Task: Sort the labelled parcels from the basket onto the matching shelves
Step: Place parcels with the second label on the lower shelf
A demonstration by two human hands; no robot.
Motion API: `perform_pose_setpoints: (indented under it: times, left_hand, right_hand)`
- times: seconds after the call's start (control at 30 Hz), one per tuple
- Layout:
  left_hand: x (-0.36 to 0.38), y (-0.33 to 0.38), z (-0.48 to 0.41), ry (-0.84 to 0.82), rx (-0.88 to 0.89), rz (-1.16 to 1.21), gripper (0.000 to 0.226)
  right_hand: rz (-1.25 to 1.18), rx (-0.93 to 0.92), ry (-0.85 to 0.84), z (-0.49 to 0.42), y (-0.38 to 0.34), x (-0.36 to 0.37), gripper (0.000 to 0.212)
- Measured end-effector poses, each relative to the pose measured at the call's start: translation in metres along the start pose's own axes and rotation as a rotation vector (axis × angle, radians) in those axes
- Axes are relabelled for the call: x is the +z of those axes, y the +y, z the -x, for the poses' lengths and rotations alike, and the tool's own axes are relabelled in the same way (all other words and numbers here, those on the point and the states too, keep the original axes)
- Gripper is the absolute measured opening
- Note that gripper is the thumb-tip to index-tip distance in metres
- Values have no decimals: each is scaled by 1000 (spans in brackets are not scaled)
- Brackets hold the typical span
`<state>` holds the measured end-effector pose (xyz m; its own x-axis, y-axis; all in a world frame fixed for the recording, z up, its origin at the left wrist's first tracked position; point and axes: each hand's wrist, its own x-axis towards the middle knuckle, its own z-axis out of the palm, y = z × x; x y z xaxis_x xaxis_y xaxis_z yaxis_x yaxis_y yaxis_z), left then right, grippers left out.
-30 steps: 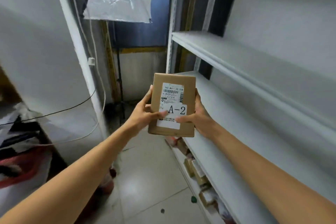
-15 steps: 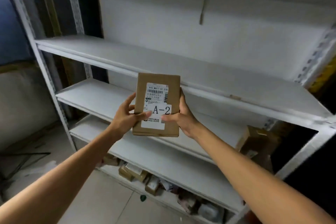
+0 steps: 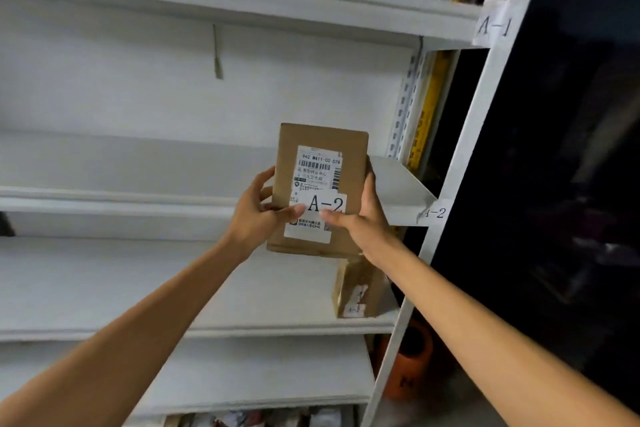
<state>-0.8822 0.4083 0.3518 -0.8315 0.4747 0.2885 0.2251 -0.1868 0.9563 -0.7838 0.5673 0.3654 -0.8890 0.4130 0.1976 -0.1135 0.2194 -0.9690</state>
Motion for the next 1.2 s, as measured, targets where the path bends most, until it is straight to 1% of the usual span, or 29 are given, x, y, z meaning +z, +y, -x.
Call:
perform_pose_setpoints:
  times: [0.17, 0.33, 0.47, 0.67, 0.87, 1.03, 1.13, 1.2]
  left_hand:
    - [51, 12, -59, -81, 53, 83, 92]
    - [93, -7, -107, -158, 98, 62, 99]
    - [123, -36, -128, -114, 114, 4, 85]
    - [144, -55, -154, -65, 145, -102, 78]
    - [150, -64, -161, -34, 123, -137, 66]
    - [147, -63, -159, -45, 119, -182, 64]
    - [145, -61, -160, -37, 110, -212, 66]
    - [144, -57, -158, -30, 97, -242, 68]
  right_hand:
    - [34, -60, 114, -45, -10, -55, 115]
    - [142, -96, 162, -79, -7, -100, 111]
    - [151, -50, 222, -99, 16, -119, 108]
    - [229, -23, 304, -128, 43, -129, 109]
    - [217, 36, 329, -136, 47, -130, 105]
    - [223, 63, 341, -135, 47, -128, 107]
    - [246, 60, 350, -134, 46, -127, 107]
    - [274, 74, 396, -131, 41, -126, 100]
